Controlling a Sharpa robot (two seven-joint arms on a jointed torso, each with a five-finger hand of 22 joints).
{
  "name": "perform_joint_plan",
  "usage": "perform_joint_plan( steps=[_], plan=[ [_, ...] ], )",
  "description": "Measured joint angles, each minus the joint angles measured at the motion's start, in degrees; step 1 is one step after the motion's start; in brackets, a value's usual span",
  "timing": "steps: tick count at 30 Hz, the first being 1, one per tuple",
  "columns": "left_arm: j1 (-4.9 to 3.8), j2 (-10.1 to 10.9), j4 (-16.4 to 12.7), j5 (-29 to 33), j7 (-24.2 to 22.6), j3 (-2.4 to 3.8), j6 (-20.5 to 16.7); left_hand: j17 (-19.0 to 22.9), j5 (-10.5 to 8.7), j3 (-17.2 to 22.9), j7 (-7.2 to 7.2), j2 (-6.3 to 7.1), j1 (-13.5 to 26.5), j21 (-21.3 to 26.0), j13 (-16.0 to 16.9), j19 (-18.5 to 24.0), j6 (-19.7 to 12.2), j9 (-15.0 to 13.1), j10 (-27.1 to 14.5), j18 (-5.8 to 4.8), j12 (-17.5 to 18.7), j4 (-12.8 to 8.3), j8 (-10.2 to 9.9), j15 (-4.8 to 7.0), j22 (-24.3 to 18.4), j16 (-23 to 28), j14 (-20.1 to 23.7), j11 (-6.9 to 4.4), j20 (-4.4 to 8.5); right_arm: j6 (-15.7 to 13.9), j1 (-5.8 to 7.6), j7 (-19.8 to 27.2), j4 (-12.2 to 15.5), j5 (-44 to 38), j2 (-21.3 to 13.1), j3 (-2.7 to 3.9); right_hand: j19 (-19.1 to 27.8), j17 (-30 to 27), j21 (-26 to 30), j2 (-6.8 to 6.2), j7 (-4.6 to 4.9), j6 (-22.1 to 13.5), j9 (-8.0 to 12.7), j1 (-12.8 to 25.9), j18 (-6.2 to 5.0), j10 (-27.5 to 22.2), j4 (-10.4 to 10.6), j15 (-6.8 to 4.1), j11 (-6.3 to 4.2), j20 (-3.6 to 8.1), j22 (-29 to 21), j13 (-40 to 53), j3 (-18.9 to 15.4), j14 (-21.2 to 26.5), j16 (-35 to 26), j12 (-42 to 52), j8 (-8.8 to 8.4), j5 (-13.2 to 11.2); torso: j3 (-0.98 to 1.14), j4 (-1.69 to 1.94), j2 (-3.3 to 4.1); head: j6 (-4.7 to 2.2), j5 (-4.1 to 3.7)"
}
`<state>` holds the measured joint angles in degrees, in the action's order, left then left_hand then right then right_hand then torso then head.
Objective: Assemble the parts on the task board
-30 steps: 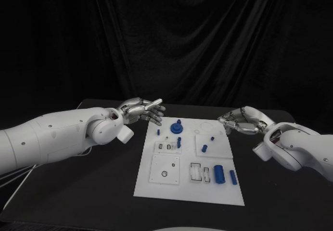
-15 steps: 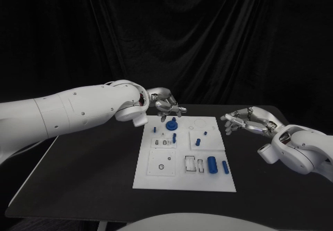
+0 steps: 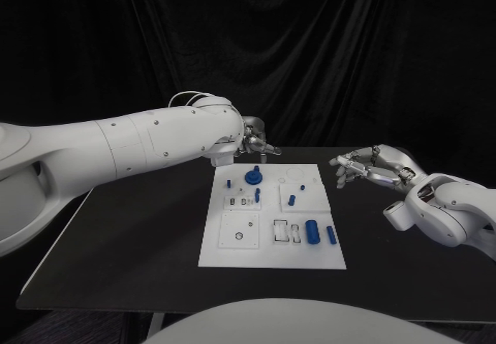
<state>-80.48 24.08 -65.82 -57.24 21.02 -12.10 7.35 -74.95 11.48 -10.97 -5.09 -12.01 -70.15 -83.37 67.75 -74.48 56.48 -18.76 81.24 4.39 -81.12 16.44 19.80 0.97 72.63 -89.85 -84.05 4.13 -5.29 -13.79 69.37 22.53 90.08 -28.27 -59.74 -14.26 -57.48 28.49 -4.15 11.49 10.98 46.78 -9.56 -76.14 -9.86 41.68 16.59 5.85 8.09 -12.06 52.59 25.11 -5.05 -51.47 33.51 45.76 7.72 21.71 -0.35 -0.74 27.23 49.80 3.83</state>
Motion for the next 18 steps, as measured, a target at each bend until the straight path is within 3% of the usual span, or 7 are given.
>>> perform_joint_plan(
  steps=[3,6,11,18],
  plan=[
    [0.69,-1.43,1.21,-0.96,2.28,0.02,0.34,0.0,0.25,0.0,0.51,0.57,0.57,-2.11,0.0,-4.69,-0.34,-3.49,-0.16,-0.59,0.0,0.0,1.77,0.7,2.21,0.0,0.09,-0.49,0.61,0.0,-0.03,0.16,-0.02,0.1,0.32,0.0,-0.22,-0.06,-0.09,0.18,0.0,0.0,0.06,-0.25,0.01,0.5,0.16,-0.17,-0.1,-0.06,-0.07,-0.09,-0.16,-0.17,0.26,0.0,0.04,0.0,0.06,-0.12,-0.03,0.16,0.17],
    [1.9,-2.46,2.31,-2.98,3.98,0.0,0.31,0.0,0.29,0.0,1.22,0.97,1.59,-3.92,-0.02,-8.92,-0.59,-6.67,-0.12,-2.28,0.0,0.0,2.82,1.73,2.32,0.0,0.11,-1.44,1.6,0.0,-0.05,0.24,-0.05,0.15,0.52,0.0,-0.5,-0.1,-0.23,0.2,0.0,0.0,0.06,-0.26,0.0,0.51,0.16,-0.22,-0.11,0.08,-0.07,-0.17,-0.16,-0.54,0.31,0.23,0.04,0.05,0.1,-0.21,-0.07,0.2,0.34],
    [3.66,-4.09,4.67,-6.56,6.08,-0.03,0.12,0.01,0.29,0.0,1.42,0.55,2.58,-4.16,-0.03,-9.3,-0.79,-8.44,-0.08,-2.27,0.0,0.0,2.82,1.92,2.32,0.0,0.09,-1.62,1.8,-0.08,-0.06,0.31,-0.1,0.21,0.55,0.01,-0.69,-0.18,-0.23,0.2,0.0,0.0,0.05,-0.26,0.01,0.91,0.0,-0.31,-0.12,0.28,-0.13,-0.29,-0.31,-0.63,0.65,0.23,0.04,0.24,0.13,-0.24,-0.19,0.21,0.35],
    [6.14,-5.28,7.95,-9.59,8.93,-0.04,-0.16,0.01,0.06,0.01,2.03,1.19,4.08,-4.16,-0.02,-9.51,-0.18,-10.96,0.09,-2.27,-0.01,-0.01,3.39,2.16,2.32,0.0,0.1,-1.87,2.01,-0.19,-0.06,0.32,-0.19,0.26,0.61,0.01,-0.7,-0.22,-0.23,0.19,0.0,0.0,0.11,-0.26,0.01,0.91,0.16,-0.42,-0.11,0.28,-0.13,-0.37,-0.48,-0.73,0.65,0.45,0.04,0.45,0.14,-0.25,-0.31,0.21,0.74]
  ],
)
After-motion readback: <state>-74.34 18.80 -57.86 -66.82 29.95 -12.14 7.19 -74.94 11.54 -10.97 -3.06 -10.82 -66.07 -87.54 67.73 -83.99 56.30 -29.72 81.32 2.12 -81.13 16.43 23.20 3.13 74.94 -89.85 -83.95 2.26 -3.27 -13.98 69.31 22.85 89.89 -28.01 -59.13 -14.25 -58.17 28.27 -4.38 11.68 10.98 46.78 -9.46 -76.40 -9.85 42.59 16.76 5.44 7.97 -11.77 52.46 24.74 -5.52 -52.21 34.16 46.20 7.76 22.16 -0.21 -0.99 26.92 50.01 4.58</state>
